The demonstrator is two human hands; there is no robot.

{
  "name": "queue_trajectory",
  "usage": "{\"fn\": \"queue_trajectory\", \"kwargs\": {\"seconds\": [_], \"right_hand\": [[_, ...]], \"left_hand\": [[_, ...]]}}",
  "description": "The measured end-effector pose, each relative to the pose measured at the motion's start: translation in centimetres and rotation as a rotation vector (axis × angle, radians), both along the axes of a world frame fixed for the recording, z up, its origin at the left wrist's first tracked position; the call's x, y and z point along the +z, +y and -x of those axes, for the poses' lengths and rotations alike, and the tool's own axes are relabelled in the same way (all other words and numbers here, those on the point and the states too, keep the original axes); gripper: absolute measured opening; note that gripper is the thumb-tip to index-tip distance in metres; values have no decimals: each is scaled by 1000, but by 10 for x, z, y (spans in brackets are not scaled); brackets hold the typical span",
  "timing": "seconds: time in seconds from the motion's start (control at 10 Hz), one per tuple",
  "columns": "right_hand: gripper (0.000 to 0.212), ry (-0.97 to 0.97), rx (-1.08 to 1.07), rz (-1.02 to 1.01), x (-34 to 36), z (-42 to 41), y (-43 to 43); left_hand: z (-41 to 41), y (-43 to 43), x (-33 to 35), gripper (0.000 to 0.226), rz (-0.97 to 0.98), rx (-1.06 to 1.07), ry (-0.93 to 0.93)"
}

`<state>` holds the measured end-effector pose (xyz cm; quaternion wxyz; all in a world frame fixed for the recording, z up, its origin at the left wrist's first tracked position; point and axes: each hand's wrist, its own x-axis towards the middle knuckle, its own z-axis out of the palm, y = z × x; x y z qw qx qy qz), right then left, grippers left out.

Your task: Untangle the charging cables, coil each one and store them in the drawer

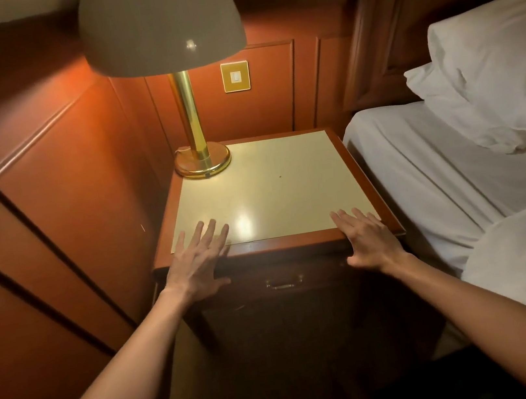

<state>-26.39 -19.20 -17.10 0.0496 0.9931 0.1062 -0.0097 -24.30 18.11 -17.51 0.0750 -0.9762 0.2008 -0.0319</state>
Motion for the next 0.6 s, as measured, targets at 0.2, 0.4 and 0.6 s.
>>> {"fn": "queue_trajectory", "kwargs": {"seconds": [0.2, 0.4, 0.6], "right_hand": [[95, -133, 45, 24, -25, -6, -10], [95, -165, 34, 11, -31, -6, -7], [99, -233, -18, -83, -48, 5, -3]], "left_hand": [[-12, 12, -18, 93, 73, -99, -115], [-10, 9, -22, 93, 118, -97, -138], [-1, 6, -37, 104, 225, -52, -134]]}}
